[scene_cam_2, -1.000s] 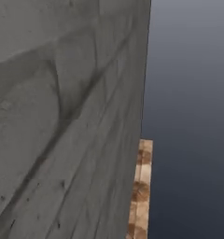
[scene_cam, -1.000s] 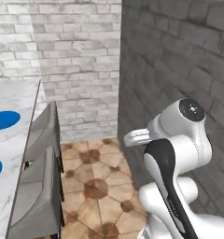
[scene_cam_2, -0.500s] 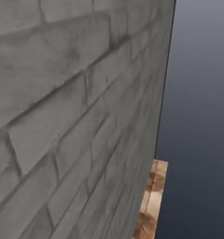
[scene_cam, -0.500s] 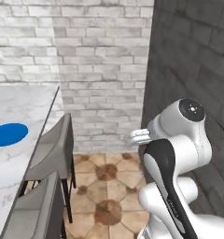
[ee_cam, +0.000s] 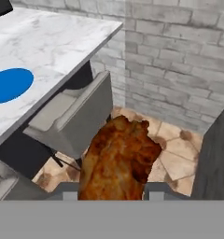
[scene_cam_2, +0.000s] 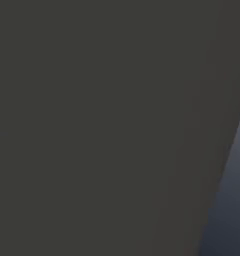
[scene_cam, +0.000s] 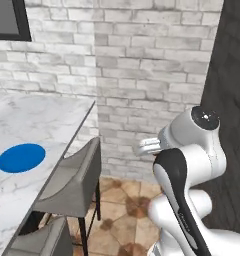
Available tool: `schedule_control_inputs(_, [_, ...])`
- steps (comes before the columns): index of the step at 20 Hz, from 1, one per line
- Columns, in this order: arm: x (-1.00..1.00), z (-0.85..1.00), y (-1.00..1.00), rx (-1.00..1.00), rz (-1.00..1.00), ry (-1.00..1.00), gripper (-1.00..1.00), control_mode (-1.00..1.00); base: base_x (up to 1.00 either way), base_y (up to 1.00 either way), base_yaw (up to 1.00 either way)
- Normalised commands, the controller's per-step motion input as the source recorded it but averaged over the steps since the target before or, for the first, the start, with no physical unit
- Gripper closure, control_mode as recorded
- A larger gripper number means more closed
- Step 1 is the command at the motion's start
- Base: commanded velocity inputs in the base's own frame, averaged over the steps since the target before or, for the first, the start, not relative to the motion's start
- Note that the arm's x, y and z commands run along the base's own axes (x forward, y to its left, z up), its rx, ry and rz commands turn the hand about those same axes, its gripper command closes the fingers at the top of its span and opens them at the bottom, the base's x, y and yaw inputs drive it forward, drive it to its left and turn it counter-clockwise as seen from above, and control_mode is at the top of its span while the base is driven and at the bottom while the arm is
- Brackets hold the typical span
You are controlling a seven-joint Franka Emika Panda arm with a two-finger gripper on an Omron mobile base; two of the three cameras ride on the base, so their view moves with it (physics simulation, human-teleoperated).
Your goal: Take the chicken drumsticks from the pan and place one on each plate on the dining counter.
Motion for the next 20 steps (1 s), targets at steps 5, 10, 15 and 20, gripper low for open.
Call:
schedule_control_inputs(5, [0.00,0.00,0.00,0.00,0.00,0.00,1.00,1.00,0.81,-0.28,0.48])
schedule_control_inputs(10, [0.00,0.00,0.00,0.00,0.00,0.00,1.00,1.00,0.74,-0.21,0.57])
schedule_control_inputs(15, [0.00,0.00,0.00,0.00,0.00,0.00,1.00,1.00,0.72,-0.14,0.66])
schedule_control_inputs(20, [0.00,0.00,0.00,0.00,0.00,0.00,1.00,1.00,0.70,-0.12,0.69])
